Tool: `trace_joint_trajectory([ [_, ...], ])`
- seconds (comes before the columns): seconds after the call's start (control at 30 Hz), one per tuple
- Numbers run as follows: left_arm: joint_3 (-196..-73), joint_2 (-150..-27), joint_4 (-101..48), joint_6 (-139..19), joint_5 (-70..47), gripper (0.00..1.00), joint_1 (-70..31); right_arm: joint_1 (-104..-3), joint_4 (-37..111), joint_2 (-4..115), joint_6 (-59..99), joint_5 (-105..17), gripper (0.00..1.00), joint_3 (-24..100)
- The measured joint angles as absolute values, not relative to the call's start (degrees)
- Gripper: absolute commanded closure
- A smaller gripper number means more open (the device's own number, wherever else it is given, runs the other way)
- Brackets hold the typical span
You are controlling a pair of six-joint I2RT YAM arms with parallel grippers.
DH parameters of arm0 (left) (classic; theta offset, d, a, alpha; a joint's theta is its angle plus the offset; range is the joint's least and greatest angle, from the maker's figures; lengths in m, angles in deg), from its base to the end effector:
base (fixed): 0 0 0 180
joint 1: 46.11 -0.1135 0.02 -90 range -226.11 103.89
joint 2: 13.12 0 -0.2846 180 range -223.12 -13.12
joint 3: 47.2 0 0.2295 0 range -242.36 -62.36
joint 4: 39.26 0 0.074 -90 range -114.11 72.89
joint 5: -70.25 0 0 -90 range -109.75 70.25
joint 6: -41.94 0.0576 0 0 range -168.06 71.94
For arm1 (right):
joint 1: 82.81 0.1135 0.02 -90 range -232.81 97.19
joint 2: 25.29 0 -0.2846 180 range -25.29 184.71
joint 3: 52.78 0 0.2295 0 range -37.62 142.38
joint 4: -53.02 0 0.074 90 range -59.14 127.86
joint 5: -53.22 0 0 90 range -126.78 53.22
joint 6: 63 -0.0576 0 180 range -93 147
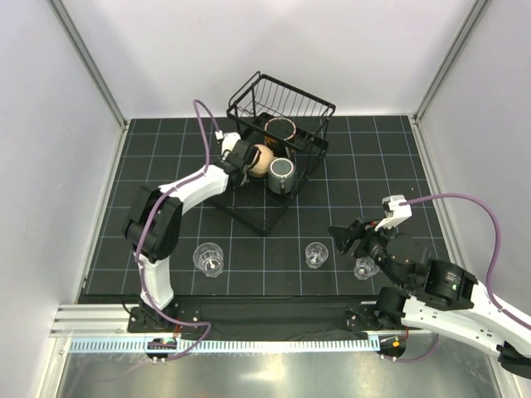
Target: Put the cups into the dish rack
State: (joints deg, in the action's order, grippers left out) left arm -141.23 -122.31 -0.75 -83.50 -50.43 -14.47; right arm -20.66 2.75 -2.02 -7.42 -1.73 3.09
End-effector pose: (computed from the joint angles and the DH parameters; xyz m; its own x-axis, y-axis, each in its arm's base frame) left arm 0.3630 -0.1891 0.2227 -0.6712 -0.1722 -0.7210 -0.2398 0.9708 -0.0086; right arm 0.0607 0.0441 0.3128 -0.3816 0.2683 -0.8845 -0.3061 0.8663 0.3948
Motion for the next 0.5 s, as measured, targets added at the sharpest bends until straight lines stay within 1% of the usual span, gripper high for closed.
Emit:
trace_joint_trajectory([
  [0.23,-146.85,-127.29,-0.69,-81.99,-51.65,1.0,-15.19,-20.66,3.14,-2.02,-6.98,-1.43,0.31,2.87],
  [0.5,-148.71,-129.87,-0.23,-81.84,-51.24,1.0,-16.76,-20.66,3.29,-2.0,-6.48,-1.32,0.3,2.81],
])
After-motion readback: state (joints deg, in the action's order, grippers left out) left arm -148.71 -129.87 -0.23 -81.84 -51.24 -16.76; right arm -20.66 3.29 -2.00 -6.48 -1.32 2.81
